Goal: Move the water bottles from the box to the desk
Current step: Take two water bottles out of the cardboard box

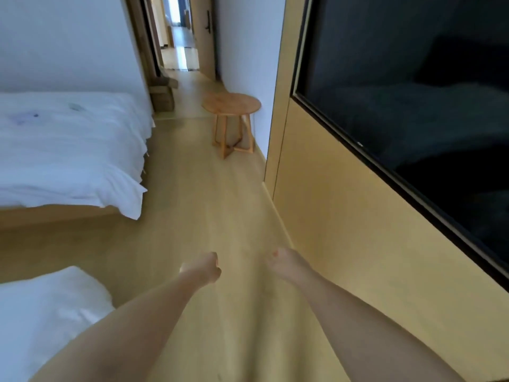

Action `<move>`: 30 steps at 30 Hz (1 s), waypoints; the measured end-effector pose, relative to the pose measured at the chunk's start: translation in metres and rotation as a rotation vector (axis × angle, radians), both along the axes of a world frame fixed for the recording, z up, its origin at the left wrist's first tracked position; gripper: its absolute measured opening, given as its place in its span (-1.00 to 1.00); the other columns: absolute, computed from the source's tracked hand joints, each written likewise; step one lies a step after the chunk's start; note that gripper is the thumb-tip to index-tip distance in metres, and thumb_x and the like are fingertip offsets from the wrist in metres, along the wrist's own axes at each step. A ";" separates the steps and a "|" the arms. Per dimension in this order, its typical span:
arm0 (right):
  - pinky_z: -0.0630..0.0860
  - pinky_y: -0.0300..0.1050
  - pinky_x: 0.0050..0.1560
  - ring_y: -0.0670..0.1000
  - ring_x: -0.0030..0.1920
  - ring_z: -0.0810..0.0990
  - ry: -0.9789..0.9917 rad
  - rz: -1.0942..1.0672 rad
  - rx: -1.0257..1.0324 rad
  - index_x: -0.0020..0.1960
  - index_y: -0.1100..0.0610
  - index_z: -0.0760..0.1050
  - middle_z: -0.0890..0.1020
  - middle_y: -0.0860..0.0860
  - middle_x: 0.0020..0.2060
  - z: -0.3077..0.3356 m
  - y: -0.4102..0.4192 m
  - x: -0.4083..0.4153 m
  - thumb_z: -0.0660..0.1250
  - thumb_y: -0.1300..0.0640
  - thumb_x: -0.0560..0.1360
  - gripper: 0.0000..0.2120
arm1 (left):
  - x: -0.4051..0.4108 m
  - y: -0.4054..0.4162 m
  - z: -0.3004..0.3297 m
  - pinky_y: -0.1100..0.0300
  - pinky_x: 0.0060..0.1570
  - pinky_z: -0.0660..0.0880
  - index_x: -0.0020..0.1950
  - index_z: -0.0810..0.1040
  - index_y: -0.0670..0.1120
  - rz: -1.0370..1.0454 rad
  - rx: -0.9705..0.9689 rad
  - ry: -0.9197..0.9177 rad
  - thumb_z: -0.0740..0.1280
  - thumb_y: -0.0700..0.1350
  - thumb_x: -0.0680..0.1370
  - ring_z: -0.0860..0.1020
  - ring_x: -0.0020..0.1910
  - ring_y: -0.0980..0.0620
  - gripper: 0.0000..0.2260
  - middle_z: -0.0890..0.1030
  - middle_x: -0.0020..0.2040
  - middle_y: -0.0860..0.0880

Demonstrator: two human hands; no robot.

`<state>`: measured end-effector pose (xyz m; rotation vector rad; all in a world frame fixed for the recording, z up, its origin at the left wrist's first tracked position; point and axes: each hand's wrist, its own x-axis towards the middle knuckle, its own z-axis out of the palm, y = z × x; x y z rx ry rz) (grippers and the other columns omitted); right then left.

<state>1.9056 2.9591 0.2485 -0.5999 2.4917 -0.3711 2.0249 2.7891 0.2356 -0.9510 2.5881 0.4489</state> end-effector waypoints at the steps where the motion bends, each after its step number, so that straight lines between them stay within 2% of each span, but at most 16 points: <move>1: 0.46 -0.11 0.10 0.14 0.24 0.54 -0.008 0.018 0.004 0.26 0.15 0.48 0.55 0.13 0.24 0.000 -0.022 -0.005 0.22 -0.12 0.54 -0.57 | -0.001 -0.020 0.002 0.14 0.16 0.40 0.31 0.41 -0.01 0.021 0.002 -0.014 0.14 -0.08 0.57 0.46 0.28 -0.04 -0.69 0.47 0.30 -0.03; 6: 0.47 -0.05 0.21 0.14 0.23 0.53 -0.054 0.081 -0.005 0.31 0.16 0.45 0.55 0.11 0.24 -0.009 -0.123 -0.044 0.23 -0.19 0.52 -0.48 | -0.024 -0.106 -0.006 0.14 0.08 0.41 0.28 0.42 -0.01 0.121 0.032 -0.027 0.13 -0.10 0.55 0.49 0.21 -0.03 -0.69 0.51 0.23 -0.01; 9: 0.42 -0.10 0.09 0.13 0.21 0.54 -0.045 0.143 0.013 0.31 0.14 0.44 0.56 0.09 0.22 -0.019 -0.178 -0.080 0.22 -0.21 0.51 -0.47 | -0.052 -0.152 -0.018 0.13 0.06 0.43 0.26 0.44 -0.02 0.163 0.069 -0.035 0.14 -0.09 0.55 0.51 0.16 -0.04 -0.71 0.53 0.19 -0.02; 11: 0.43 -0.08 0.08 0.12 0.19 0.54 -0.031 0.171 0.034 0.31 0.12 0.43 0.56 0.08 0.21 -0.026 -0.216 -0.113 0.20 -0.23 0.51 -0.46 | -0.079 -0.186 -0.026 0.12 0.06 0.45 0.26 0.43 -0.03 0.179 0.073 -0.045 0.14 -0.09 0.55 0.51 0.15 -0.04 -0.71 0.53 0.19 -0.03; 15: 0.44 -0.03 0.23 0.14 0.27 0.50 -0.037 0.205 0.038 0.38 0.12 0.39 0.53 0.07 0.29 -0.031 -0.289 -0.192 0.19 -0.22 0.51 -0.43 | -0.153 -0.255 -0.030 0.15 0.02 0.44 0.26 0.43 -0.03 0.219 0.088 -0.054 0.13 -0.10 0.55 0.51 0.15 -0.02 -0.70 0.53 0.19 -0.02; 19: 0.45 -0.03 0.26 0.15 0.29 0.50 -0.008 0.325 0.104 0.37 0.12 0.42 0.53 0.10 0.30 -0.017 -0.374 -0.274 0.20 -0.16 0.54 -0.48 | -0.225 -0.322 -0.021 0.18 -0.01 0.40 0.27 0.42 -0.01 0.231 0.062 -0.064 0.12 -0.10 0.55 0.51 0.14 -0.02 -0.69 0.52 0.20 0.00; 22: 0.49 0.05 0.23 0.18 0.21 0.54 0.021 0.394 0.079 0.28 0.18 0.46 0.56 0.14 0.21 0.000 -0.443 -0.327 0.22 -0.20 0.53 -0.48 | -0.269 -0.378 -0.008 0.16 0.04 0.43 0.29 0.41 -0.01 0.237 0.053 -0.030 0.12 -0.10 0.55 0.52 0.12 -0.01 -0.69 0.52 0.19 0.00; 25: 0.48 0.10 0.23 0.18 0.21 0.54 0.031 0.464 0.084 0.27 0.19 0.45 0.56 0.15 0.21 0.007 -0.505 -0.362 0.23 -0.19 0.53 -0.49 | -0.304 -0.440 -0.004 0.14 0.09 0.45 0.27 0.42 -0.03 0.293 0.057 -0.016 0.10 -0.12 0.55 0.52 0.10 -0.01 -0.70 0.53 0.16 -0.01; 28: 0.48 0.05 0.24 0.19 0.25 0.51 0.037 0.485 0.106 0.34 0.22 0.41 0.53 0.16 0.26 0.004 -0.571 -0.397 0.23 -0.16 0.56 -0.46 | -0.336 -0.512 -0.008 0.14 0.11 0.46 0.24 0.44 -0.05 0.331 0.067 -0.006 0.10 -0.11 0.56 0.53 0.09 -0.01 -0.72 0.54 0.14 -0.02; 30: 0.49 -0.03 0.11 0.17 0.23 0.53 0.057 0.501 0.121 0.32 0.22 0.42 0.54 0.15 0.24 0.000 -0.616 -0.421 0.22 -0.15 0.56 -0.48 | -0.358 -0.564 -0.014 0.15 0.10 0.45 0.22 0.44 -0.07 0.339 0.067 -0.006 0.10 -0.11 0.56 0.52 0.11 -0.02 -0.73 0.54 0.16 -0.03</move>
